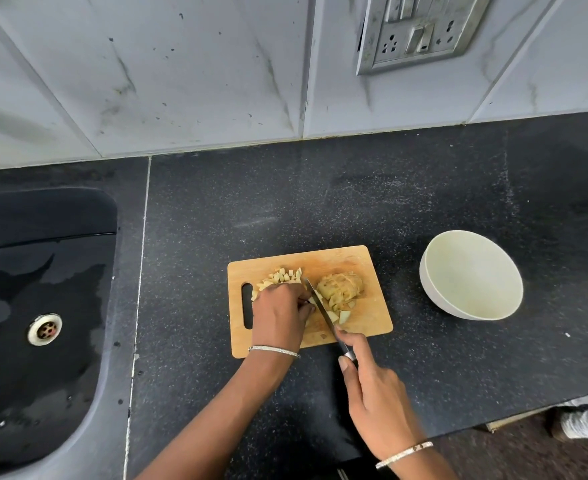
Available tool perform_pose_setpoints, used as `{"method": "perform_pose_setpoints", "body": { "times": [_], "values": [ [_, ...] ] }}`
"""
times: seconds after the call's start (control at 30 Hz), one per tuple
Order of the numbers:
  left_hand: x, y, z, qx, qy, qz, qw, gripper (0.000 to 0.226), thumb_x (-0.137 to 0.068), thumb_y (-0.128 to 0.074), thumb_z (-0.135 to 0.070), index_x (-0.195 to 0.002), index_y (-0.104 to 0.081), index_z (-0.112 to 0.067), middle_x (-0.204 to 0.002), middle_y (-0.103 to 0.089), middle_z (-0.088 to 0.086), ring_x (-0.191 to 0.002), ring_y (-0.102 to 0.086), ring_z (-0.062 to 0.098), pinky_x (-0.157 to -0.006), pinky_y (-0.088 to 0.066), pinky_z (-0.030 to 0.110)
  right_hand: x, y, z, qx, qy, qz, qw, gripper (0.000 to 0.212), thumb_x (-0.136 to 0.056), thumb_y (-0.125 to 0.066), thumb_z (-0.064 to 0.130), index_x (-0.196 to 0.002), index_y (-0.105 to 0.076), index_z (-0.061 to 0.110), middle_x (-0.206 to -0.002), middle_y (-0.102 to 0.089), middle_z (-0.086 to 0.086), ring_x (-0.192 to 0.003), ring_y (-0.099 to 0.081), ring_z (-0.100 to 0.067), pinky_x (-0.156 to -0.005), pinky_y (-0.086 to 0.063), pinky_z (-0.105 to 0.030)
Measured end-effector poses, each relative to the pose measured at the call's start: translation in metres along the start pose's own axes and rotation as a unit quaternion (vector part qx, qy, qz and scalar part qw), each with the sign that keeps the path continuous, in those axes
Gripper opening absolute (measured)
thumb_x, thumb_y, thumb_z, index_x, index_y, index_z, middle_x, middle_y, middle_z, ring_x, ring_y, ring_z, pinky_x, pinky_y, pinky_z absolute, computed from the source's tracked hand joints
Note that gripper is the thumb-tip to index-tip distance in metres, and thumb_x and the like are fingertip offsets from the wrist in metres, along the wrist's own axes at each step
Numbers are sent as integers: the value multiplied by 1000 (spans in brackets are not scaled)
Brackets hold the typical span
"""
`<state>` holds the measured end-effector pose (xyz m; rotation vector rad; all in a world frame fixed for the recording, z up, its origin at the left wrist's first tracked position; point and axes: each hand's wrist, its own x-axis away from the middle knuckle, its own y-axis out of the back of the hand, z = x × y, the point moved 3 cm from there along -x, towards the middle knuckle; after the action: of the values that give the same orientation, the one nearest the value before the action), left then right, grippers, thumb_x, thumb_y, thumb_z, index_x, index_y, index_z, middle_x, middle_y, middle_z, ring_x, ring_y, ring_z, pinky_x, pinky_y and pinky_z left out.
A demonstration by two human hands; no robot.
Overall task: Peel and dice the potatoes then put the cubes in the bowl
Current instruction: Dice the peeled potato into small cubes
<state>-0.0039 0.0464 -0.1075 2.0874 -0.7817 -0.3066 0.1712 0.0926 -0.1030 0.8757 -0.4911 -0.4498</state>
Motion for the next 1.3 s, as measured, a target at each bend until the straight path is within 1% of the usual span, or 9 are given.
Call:
{"method": "perform_pose_setpoints", "body": {
  "times": [0.1, 0.2, 0.4, 0.6, 0.73, 0.87, 1.0, 1.17, 1.3],
  "values": [
    [-1, 0, 0, 4, 1, 0, 1000, 13, -81, -75, -20, -93, -76, -19, -90, -75, -1, -89, -67, 22, -76, -50, 33, -5, -4, 0, 0, -1, 4, 1000, 34, -103, -37, 33, -132, -26, 47, -53, -43, 12, -46, -41, -11, -47, -29, -32],
    [0, 0, 0, 4, 0, 1, 1000, 10, -80, -75, -19, -90, -76, -18, -88, -75, 0, -86, -67, 22, -75, -50, 33, -11, -9, -1, -2, -8, 5, 1000, 28, -103, -36, 31, -126, -27, 45, -55, -47, 10, -48, -47, -14, -45, -29, -29],
    [-1, 0, 1, 9, 4, -4, 1000, 8, -77, -77, -19, -84, -76, -16, -83, -74, 0, -81, -67, 22, -72, -51, 34, -8, -11, 2, 38, -18, -9, 999, 30, -102, -31, 35, -129, -21, 46, -63, -49, 10, -64, -62, -28, -53, -41, -40],
    [0, 1, 1, 1, 6, -7, 1000, 12, -78, -75, -23, -89, -75, -19, -85, -74, -3, -83, -67, 18, -72, -52, 32, 1, -10, 4, 66, -17, -5, 998, 37, -103, -26, 37, -136, -14, 48, -76, -64, 4, -73, -65, -28, -56, -35, -37],
    [1, 1, 3, 2, 1, -18, 1000, 12, -76, -75, -21, -86, -72, -17, -82, -72, -1, -81, -67, 20, -72, -53, 36, 10, -6, 5, 70, -20, -4, 997, 41, -104, -27, 37, -139, -11, 51, -71, -50, 10, -72, -64, -24, -58, -36, -35],
    [1, 2, 6, 9, -3, -27, 1000, 12, -76, -75, -19, -88, -72, -19, -83, -72, -3, -80, -67, 18, -74, -53, 35, 22, 5, 1, 44, -13, -13, 999, 45, -103, -31, 40, -139, -11, 56, -57, -41, 13, -49, -42, -12, -52, -36, -30],
    [2, 10, 5, 7, -8, -48, 999, 12, -79, -70, -16, -90, -73, -21, -86, -72, -7, -80, -66, 15, -69, -45, 25, 22, 13, 0, 34, -7, -30, 999, 45, -101, -29, 42, -140, -14, 56, -59, -49, 10, -48, -44, -10, -46, -36, -27],
    [-1, 19, 6, 14, -25, -71, 997, 19, -77, -68, -8, -89, -72, -22, -86, -71, -5, -79, -63, 17, -66, -42, 25, 15, 11, -3, 35, -20, -32, 999, 45, -102, -30, 40, -142, -14, 54, -65, -50, 11, -61, -57, -16, -53, -36, -32],
    [-2, 16, 4, -13, -72, -50, 996, 20, -79, -68, -11, -94, -71, -23, -91, -71, -5, -86, -61, 23, -72, -47, 31, 16, 9, -1, 42, -34, -20, 998, 46, -103, -31, 38, -141, -12, 54, -69, -52, 9, -69, -63, -20, -55, -37, -33]
  ]
}}
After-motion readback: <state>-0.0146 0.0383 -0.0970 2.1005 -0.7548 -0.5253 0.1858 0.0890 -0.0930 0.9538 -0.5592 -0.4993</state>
